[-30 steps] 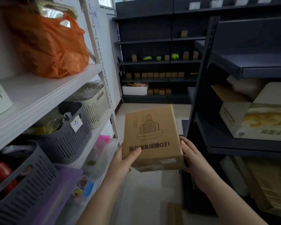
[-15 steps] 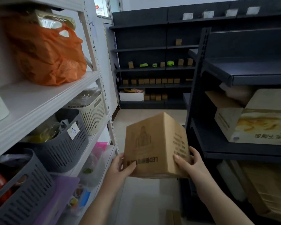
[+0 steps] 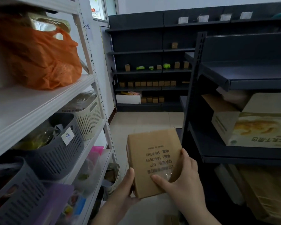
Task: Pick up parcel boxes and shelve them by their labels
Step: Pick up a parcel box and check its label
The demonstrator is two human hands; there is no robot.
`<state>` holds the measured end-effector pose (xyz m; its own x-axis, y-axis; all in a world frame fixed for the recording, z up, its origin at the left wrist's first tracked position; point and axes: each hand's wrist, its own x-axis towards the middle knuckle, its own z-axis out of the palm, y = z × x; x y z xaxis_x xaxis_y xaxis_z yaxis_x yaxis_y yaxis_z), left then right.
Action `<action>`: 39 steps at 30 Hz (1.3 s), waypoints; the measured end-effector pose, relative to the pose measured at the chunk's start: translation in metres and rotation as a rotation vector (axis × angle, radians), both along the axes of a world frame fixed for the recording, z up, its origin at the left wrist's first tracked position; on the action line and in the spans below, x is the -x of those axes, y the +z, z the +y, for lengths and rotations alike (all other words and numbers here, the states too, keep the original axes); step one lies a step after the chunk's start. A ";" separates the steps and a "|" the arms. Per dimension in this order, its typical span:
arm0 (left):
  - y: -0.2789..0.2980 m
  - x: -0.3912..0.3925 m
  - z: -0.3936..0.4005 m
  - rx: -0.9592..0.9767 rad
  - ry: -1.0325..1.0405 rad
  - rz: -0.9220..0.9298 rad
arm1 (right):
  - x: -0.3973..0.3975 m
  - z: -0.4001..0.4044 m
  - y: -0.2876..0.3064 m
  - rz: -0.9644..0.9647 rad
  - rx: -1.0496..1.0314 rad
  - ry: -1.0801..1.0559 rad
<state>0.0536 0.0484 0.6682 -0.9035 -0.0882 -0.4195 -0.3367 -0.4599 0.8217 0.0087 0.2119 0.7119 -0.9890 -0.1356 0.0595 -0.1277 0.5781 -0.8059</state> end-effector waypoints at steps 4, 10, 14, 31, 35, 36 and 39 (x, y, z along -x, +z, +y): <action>0.006 0.003 -0.003 -0.014 0.070 0.037 | -0.005 -0.006 0.005 0.143 -0.147 0.071; -0.010 0.002 -0.018 -0.149 0.214 -0.055 | -0.011 -0.014 0.004 0.357 -0.041 0.197; -0.026 0.001 -0.022 -0.342 0.278 -0.088 | -0.009 -0.012 0.010 0.305 0.151 0.267; -0.023 -0.001 -0.034 -0.373 0.120 0.071 | 0.056 0.017 0.004 -0.569 0.652 0.305; -0.015 0.010 -0.033 0.142 0.215 0.028 | 0.056 0.015 -0.015 -0.615 0.709 0.291; -0.013 0.013 -0.033 0.313 0.237 0.021 | 0.055 0.014 -0.017 -0.603 0.727 0.266; -0.002 0.018 -0.029 0.591 0.290 0.074 | 0.052 0.011 -0.018 -0.573 0.759 0.210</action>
<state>0.0357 0.0194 0.6666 -0.8331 -0.5284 -0.1635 -0.1997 0.0117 0.9798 -0.0435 0.2225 0.6940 -0.8552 -0.4367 -0.2792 0.3590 -0.1107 -0.9267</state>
